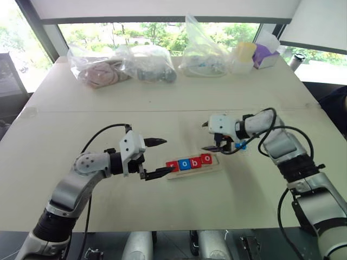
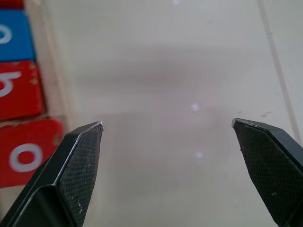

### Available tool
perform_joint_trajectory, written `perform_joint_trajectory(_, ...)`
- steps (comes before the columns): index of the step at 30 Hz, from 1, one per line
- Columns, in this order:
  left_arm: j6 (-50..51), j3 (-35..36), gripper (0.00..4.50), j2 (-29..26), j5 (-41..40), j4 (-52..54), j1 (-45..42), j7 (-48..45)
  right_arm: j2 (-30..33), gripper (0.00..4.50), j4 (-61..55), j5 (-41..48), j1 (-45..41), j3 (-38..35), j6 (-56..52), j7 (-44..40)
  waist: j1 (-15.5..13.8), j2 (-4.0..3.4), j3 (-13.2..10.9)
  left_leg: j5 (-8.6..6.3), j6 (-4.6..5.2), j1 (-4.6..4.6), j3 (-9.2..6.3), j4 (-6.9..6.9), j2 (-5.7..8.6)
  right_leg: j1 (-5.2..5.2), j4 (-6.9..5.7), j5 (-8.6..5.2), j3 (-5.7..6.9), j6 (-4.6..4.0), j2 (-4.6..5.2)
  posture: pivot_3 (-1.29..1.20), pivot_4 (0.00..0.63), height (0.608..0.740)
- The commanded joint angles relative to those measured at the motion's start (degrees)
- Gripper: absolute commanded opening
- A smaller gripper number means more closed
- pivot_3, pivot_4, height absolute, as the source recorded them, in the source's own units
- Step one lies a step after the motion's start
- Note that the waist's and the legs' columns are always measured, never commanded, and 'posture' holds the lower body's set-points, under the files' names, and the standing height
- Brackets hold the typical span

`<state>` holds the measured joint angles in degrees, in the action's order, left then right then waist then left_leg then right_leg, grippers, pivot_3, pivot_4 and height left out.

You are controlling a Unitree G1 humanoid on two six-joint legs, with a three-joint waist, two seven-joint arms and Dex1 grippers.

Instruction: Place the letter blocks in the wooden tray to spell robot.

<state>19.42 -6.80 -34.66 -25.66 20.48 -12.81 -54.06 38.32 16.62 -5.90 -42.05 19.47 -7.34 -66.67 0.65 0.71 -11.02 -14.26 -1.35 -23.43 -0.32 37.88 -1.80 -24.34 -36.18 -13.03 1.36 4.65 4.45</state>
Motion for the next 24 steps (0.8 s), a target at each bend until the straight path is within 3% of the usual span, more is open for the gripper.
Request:
perform_joint_trajectory(1,-0.63,1.29,4.50,-0.15,-0.54,1.60,-0.38,-0.26,0.28,4.47,-3.48,0.98,-0.45,-1.15,-0.16,-1.02,0.14,0.00,0.00,0.00,0.00,0.01,0.00,0.00,0.00,0.00,0.00,0.00,0.00,-0.01,0.00,0.00,0.150,0.740)
perform_joint_trajectory(19,-0.74,0.87,4.50,0.37,-0.38,1.11,-0.89,-0.58,0.43,4.47,-7.19,1.61,-0.01,-3.04,-2.77,0.35,0.00,0.00,0.00,0.00,0.00,0.02,-0.01,0.00,-0.01,0.00,0.00,0.00,0.00,-0.01,0.00,0.00,0.150,0.740)
perform_joint_trajectory(24,-0.77,0.91,4.50,0.35,-0.26,1.10,-0.86,-0.73,4.47,4.47,-7.68,1.58,1.22,-5.07,-2.46,-0.28,-0.16,0.00,0.00,0.00,0.00,0.01,-0.01,0.00,0.00,0.00,0.00,0.00,0.00,-0.01,0.00,0.00,0.150,0.740)
